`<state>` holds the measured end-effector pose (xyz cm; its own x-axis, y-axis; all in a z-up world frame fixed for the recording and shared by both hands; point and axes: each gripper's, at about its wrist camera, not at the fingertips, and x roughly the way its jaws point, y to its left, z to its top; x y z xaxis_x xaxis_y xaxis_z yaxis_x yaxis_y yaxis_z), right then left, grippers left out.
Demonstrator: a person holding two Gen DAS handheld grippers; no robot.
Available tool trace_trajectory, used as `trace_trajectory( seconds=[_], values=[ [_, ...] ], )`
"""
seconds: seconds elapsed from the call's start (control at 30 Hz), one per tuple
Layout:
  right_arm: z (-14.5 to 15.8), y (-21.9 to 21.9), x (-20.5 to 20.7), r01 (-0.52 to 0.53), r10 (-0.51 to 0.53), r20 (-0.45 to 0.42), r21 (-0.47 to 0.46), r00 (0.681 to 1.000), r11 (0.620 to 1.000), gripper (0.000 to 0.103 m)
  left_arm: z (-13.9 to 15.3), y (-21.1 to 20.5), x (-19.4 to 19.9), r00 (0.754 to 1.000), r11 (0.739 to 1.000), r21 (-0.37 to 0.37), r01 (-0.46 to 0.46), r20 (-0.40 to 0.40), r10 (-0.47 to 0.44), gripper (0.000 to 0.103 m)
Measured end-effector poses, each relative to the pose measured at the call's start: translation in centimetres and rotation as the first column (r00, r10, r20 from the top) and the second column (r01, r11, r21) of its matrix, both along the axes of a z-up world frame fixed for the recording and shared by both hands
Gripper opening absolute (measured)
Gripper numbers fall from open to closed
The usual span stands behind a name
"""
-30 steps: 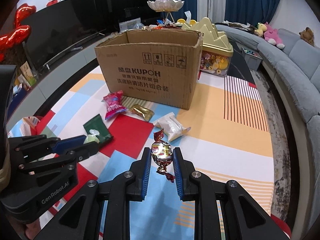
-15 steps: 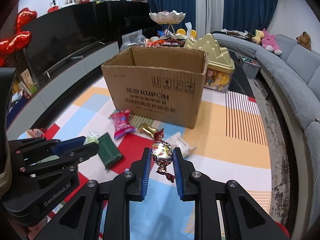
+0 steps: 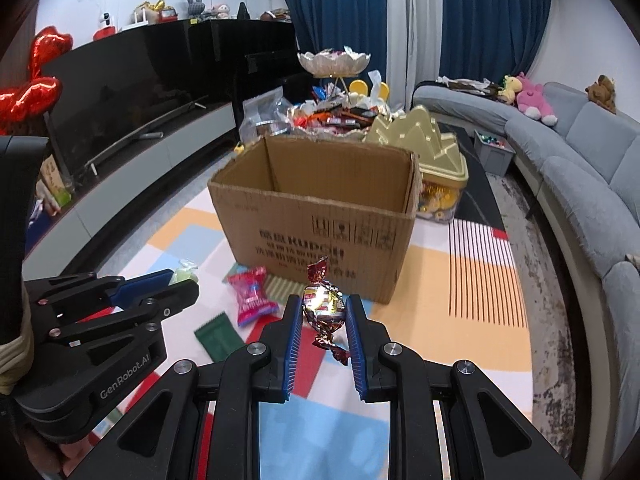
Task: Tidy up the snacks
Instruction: 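Lift the green candy and chocolate with both tools over the box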
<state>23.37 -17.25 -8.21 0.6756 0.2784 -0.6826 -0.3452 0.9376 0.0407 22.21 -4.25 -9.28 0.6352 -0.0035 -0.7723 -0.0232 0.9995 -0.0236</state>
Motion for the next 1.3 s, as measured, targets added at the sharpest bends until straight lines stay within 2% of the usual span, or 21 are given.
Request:
trace_trajectory(
  seconds=[0.63, 1.3],
  values=[
    [3.4, 1.5, 4.0, 0.031, -0.031, 0.053, 0.004, 0.998, 1.000, 0.023, 3.6, 1.7, 5.4, 0.998, 1.000, -0.006, 0.013, 0.062, -0.012, 0.018],
    [4.8, 2.3, 8.7, 0.060, -0.061, 0.069, 0.005, 0.996, 0.998, 0.023, 4.7, 3.1, 11.2, 0.997, 1.000, -0.004, 0.025, 0.077, -0.025, 0.018]
  ],
)
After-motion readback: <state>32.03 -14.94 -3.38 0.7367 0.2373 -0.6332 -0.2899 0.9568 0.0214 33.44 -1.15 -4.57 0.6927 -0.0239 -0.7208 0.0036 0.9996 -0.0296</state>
